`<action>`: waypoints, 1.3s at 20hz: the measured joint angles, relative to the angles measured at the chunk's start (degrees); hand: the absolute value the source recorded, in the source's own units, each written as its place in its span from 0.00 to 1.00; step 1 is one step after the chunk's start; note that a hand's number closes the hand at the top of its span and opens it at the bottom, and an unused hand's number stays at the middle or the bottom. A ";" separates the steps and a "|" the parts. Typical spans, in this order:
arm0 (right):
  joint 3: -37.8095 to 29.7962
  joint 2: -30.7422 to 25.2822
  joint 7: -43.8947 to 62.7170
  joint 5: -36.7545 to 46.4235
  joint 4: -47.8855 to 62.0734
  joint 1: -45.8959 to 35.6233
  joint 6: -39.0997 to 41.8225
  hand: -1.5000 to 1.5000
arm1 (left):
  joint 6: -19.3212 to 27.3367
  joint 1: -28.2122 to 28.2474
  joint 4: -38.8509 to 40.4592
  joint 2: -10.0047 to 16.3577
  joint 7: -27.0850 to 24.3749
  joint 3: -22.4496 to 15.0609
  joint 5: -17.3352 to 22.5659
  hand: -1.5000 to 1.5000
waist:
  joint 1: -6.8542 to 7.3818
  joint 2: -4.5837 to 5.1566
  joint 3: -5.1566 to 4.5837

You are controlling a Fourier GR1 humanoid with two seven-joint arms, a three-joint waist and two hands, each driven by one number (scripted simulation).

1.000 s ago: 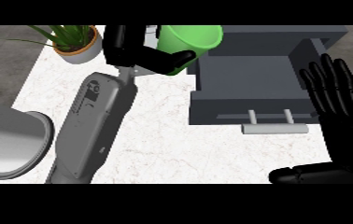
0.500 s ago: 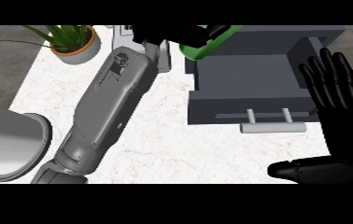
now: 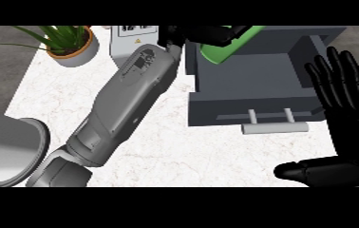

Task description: Pick up the cup, place it into the drawer and close the drawer

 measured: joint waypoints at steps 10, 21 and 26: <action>0.70 0.12 -0.35 -0.40 1.29 -1.66 0.55 0.00 | 1.69 -4.97 11.47 -0.01 -3.20 -9.34 7.60 1.00 | -1.88 0.47 0.04; 1.91 0.60 -1.16 -0.23 1.85 -2.95 0.98 0.00 | 4.35 -7.75 17.28 0.00 -1.65 -19.59 10.24 0.00 | -3.71 0.90 0.08; 2.01 1.00 -0.45 -1.39 1.89 -3.72 0.92 0.00 | 5.29 -7.87 17.13 -0.01 -1.96 -21.39 12.43 0.00 | -4.06 1.04 0.07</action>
